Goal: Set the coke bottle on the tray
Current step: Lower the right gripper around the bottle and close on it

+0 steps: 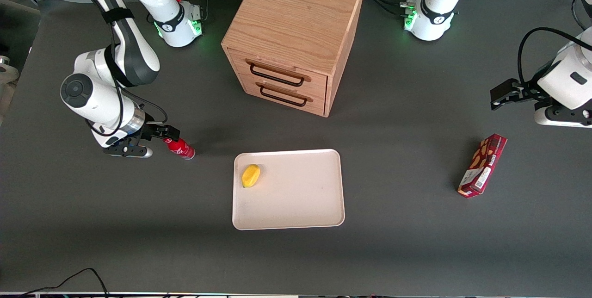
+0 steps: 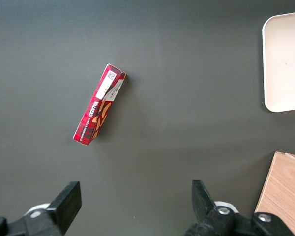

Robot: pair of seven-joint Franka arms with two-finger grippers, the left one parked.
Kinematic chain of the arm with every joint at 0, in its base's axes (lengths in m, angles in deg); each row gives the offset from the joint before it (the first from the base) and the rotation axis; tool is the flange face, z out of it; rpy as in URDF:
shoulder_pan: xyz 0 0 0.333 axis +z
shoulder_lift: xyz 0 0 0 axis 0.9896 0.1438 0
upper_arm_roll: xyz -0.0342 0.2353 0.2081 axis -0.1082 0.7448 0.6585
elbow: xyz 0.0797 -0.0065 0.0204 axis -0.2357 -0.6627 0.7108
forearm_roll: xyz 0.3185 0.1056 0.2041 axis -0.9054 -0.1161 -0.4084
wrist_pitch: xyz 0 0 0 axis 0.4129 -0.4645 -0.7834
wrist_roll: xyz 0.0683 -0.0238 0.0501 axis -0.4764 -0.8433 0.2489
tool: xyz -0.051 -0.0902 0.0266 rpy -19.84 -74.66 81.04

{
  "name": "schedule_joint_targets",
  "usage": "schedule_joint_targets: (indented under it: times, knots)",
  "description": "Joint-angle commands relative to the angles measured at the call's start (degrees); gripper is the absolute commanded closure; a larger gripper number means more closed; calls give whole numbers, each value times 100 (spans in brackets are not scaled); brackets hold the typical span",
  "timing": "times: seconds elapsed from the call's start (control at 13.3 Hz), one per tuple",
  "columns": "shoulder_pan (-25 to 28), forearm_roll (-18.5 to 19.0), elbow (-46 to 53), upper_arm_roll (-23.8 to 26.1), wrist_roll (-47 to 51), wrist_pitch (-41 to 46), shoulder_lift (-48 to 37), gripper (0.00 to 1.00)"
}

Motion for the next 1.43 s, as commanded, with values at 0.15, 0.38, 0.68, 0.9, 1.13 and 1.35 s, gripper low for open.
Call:
schedule_joint_targets:
  times: [0.15,0.38,0.68,0.9,1.13,1.35]
  knots:
    - [21,-54,-7,15,-54,-216,167,1]
    - [39,-54,19,15,-46,-198,176,62]
    - [48,-54,72,32,7,-154,150,100]
    - [39,-54,168,147,60,-84,71,100]
    - [39,-63,1253,313,156,1142,-122,100]
    - [65,-54,2923,638,392,2348,-26,100]
